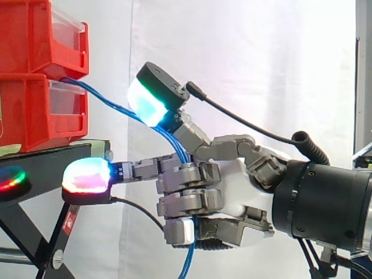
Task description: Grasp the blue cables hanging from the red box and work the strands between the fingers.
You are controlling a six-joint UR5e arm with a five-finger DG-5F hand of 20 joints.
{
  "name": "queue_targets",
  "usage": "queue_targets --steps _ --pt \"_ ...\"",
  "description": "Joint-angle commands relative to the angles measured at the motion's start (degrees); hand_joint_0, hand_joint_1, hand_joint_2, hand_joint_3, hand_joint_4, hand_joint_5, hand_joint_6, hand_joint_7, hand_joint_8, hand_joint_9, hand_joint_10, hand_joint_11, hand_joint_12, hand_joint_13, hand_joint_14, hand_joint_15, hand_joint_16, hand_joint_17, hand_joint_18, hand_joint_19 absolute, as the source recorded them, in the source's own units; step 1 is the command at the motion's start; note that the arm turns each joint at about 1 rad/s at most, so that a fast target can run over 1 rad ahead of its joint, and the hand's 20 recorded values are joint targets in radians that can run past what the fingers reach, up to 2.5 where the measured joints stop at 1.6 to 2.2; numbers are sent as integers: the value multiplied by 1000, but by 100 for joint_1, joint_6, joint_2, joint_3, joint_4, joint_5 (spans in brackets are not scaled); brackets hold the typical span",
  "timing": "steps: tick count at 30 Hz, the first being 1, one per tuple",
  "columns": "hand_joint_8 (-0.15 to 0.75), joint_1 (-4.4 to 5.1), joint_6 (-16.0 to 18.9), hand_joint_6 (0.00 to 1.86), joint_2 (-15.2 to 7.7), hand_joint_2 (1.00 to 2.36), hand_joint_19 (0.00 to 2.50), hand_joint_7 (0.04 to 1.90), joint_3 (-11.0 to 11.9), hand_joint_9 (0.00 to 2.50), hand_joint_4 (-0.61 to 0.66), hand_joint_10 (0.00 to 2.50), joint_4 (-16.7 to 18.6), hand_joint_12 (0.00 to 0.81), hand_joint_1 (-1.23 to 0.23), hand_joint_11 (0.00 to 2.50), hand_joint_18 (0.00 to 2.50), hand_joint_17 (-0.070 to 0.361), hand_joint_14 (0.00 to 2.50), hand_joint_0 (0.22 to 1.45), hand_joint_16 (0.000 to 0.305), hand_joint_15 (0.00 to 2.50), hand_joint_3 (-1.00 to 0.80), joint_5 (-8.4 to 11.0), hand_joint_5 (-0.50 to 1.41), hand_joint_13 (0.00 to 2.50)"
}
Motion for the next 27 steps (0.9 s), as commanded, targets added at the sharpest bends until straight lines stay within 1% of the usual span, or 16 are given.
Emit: queue_targets --steps 1,4,7,12,13,16,17,18,19,21,23,24,25,27 --pt "532 -7 -37 14 0 1001 757 925 22 1590 413 2500 -19 702 -554 2500 2384 179 2500 779 239 1712 -1000 8 231 1932" --pt "530 2 -46 14 0 1000 759 1003 22 1593 409 2500 -2 694 -562 2500 2380 178 2500 781 237 1737 -1000 17 225 1931" --pt "525 -7 -64 14 0 1000 756 1067 57 1592 390 2500 -28 702 -565 2500 2379 179 2500 782 238 1724 -999 17 215 1935" --pt "517 -7 -213 12 0 1000 765 1164 145 1587 366 2500 -292 695 -578 2500 2371 175 2500 785 233 1726 -994 26 206 1928" --pt "523 2 -284 11 0 1000 763 1186 224 1590 367 2500 -459 694 -578 2500 2372 176 2500 785 235 1724 -997 26 209 1927" --pt "517 2 -336 8 0 1000 760 1202 312 1586 364 2500 -713 696 -581 2500 2368 177 2500 785 236 1740 -996 26 210 1924" --pt "517 2 -345 9 0 1000 760 1205 338 1586 365 2500 -819 693 -581 2500 2368 177 2500 785 236 1721 -995 26 209 1923" --pt "518 10 -354 8 0 1000 786 1206 391 1584 363 2500 -1012 693 -581 2500 2359 174 2500 786 232 1720 -1000 26 210 1923" --pt "516 2 -363 9 0 1000 760 1205 426 1583 363 2500 -1083 686 -583 2500 2366 176 2500 784 235 1723 -992 26 210 1919" --pt "516 10 -363 9 0 1000 753 1208 567 1582 361 2500 -1390 686 -584 2500 2360 175 2500 785 233 1718 -996 26 210 1916" --pt "518 2 -363 9 0 1000 763 1212 646 1582 366 2500 -1566 686 -584 2500 2358 173 2500 785 230 1719 -993 26 210 1916" --pt "518 10 -363 9 0 1000 756 1212 690 1581 365 2500 -1715 686 -584 2500 2361 175 2500 785 234 1719 -993 35 210 1916" --pt "516 2 -371 8 0 1000 758 1209 716 1580 362 2500 -1953 686 -584 2500 2359 174 2500 784 232 1726 -991 26 211 1918" --pt "517 10 -380 7 0 1000 780 1214 734 1580 366 2500 -2111 685 -584 2500 2356 174 2500 784 233 1714 -992 17 211 1917"
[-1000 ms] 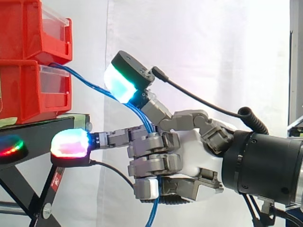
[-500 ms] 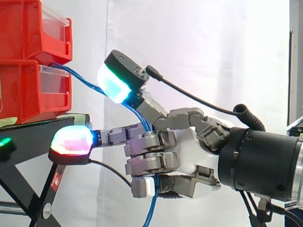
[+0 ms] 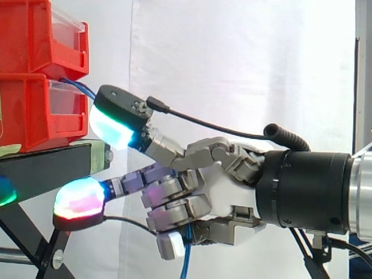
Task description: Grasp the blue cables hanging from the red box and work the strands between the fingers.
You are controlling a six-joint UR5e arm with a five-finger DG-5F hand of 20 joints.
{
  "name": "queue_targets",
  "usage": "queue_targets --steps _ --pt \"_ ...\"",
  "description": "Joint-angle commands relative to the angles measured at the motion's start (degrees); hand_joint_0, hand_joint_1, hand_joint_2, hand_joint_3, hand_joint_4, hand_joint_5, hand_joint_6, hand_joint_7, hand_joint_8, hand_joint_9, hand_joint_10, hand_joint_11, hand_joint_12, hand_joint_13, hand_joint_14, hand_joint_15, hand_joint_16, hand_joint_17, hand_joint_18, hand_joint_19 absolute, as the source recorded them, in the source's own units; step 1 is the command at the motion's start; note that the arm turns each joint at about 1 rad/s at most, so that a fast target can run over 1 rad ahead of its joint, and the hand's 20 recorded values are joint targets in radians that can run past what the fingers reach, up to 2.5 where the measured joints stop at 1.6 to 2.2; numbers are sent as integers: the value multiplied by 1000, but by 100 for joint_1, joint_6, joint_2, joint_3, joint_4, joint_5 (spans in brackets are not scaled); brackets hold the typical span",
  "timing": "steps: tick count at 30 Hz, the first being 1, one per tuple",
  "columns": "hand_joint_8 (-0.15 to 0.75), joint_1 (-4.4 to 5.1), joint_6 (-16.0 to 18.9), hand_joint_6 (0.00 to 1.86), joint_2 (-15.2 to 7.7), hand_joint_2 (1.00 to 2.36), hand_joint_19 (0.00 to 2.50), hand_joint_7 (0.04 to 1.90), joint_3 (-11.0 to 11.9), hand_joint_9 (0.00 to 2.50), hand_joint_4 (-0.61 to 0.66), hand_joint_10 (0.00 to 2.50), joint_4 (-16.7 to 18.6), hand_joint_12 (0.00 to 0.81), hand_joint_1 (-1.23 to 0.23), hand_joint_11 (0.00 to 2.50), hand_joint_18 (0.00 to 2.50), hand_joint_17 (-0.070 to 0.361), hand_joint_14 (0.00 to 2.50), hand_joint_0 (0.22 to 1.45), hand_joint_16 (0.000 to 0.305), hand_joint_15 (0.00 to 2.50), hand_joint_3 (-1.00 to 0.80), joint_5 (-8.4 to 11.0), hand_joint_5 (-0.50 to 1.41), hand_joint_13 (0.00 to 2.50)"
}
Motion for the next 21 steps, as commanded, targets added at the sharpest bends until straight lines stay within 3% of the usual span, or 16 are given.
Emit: queue_targets --steps 1,5,10,21 --pt "516 4 -6 8 0 1000 783 1214 85 1579 365 2500 -518 686 -583 2500 2354 174 2500 784 232 1724 -990 -10 211 1917" --pt "515 22 29 9 0 1000 766 1207 85 1577 369 2500 -597 685 -582 2500 2350 171 2500 784 228 1722 -990 -89 213 1917" --pt "515 13 11 8 0 1001 771 1214 85 1576 366 2500 -649 678 -579 2500 2350 170 2500 782 227 1724 -986 -678 215 1911" --pt "514 13 3 8 0 1000 777 1209 85 1575 372 2500 -632 676 -573 2500 2349 170 2500 782 227 1722 -989 -696 214 1905"
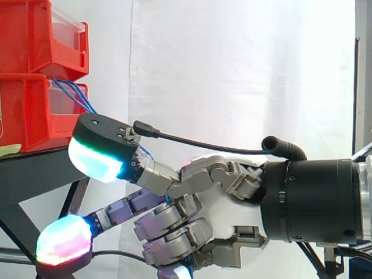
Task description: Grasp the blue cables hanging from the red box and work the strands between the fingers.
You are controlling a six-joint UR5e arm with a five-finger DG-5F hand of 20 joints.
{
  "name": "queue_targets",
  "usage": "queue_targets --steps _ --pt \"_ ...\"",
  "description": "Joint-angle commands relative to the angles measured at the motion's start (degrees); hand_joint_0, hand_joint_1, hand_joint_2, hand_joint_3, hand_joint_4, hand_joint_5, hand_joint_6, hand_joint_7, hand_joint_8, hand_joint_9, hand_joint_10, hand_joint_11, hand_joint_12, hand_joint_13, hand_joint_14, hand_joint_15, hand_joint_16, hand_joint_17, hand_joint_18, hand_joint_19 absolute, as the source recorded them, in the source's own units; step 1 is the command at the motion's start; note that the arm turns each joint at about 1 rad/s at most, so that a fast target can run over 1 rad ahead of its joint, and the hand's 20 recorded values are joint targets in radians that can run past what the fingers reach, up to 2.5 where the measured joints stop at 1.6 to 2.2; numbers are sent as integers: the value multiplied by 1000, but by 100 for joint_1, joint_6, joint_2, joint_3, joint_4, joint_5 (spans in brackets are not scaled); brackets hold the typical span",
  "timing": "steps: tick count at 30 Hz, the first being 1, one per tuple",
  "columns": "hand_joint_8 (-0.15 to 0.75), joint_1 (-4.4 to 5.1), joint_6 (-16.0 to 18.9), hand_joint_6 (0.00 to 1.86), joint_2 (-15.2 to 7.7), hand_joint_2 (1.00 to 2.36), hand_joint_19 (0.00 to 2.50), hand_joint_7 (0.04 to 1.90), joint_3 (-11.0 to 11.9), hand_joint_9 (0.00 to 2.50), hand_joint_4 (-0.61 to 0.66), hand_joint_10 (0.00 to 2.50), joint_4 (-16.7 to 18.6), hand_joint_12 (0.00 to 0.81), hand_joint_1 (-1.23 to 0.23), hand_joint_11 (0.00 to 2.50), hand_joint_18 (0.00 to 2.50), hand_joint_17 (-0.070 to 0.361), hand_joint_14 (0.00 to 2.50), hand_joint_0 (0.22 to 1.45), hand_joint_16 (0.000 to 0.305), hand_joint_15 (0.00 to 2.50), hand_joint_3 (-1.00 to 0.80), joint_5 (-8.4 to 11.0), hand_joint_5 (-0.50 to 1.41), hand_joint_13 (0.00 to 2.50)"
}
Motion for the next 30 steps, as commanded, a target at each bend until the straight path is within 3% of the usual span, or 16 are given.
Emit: queue_targets --steps 1,30 --pt "516 0 -16 8 0 1000 777 1205 -1 1575 369 2500 13 675 -573 2500 2349 170 2500 781 227 1723 -986 -2 214 1905" --pt "509 0 -25 9 0 1000 776 1207 -1 1565 365 2500 -14 664 -566 2500 2333 166 2500 780 221 1728 -986 33 212 1891"
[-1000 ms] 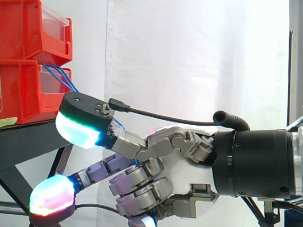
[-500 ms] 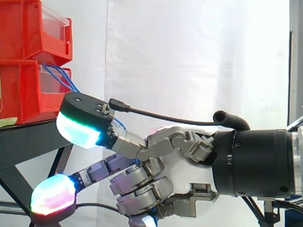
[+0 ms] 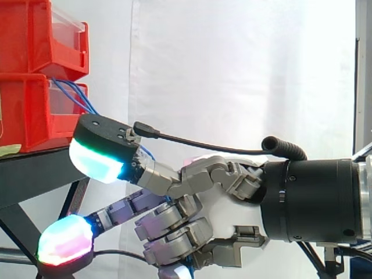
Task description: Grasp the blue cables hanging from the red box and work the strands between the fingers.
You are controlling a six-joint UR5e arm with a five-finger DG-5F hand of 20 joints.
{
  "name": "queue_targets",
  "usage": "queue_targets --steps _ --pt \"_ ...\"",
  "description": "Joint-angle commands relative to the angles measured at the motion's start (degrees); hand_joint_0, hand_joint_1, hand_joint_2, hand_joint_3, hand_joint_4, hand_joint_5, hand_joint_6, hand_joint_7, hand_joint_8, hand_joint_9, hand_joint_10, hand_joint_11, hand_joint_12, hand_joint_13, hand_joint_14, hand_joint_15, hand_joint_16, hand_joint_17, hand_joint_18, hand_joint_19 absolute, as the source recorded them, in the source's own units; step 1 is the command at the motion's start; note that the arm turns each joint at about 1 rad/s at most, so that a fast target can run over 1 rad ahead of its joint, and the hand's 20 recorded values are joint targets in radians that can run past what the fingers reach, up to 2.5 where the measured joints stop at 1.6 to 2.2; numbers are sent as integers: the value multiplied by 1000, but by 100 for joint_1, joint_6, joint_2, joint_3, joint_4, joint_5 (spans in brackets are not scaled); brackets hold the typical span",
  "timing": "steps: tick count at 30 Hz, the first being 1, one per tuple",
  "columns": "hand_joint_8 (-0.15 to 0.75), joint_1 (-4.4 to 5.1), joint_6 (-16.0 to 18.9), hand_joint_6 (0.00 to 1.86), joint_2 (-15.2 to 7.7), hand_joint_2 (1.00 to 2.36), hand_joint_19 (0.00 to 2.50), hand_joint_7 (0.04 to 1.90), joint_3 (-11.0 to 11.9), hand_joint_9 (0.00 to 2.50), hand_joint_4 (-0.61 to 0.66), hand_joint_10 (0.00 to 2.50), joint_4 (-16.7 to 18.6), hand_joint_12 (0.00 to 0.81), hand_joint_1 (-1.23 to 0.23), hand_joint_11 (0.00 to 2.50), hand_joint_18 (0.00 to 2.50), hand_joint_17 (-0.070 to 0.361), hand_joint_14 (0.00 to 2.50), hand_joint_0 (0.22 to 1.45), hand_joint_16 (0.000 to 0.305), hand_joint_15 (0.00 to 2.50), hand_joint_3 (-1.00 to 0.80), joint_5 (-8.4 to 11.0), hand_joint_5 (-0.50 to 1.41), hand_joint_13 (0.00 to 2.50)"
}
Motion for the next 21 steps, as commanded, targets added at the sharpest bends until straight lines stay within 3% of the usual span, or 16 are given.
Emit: queue_targets --steps 1,21 --pt "507 1 0 8 0 1000 777 1202 -3 1563 368 2500 0 664 -566 2500 2333 166 2500 780 221 1728 -989 1 213 1891" --pt "506 1 0 8 0 1001 760 1206 -3 1567 368 2500 0 655 -569 2500 2333 164 2500 778 219 1720 -985 1 208 1887"
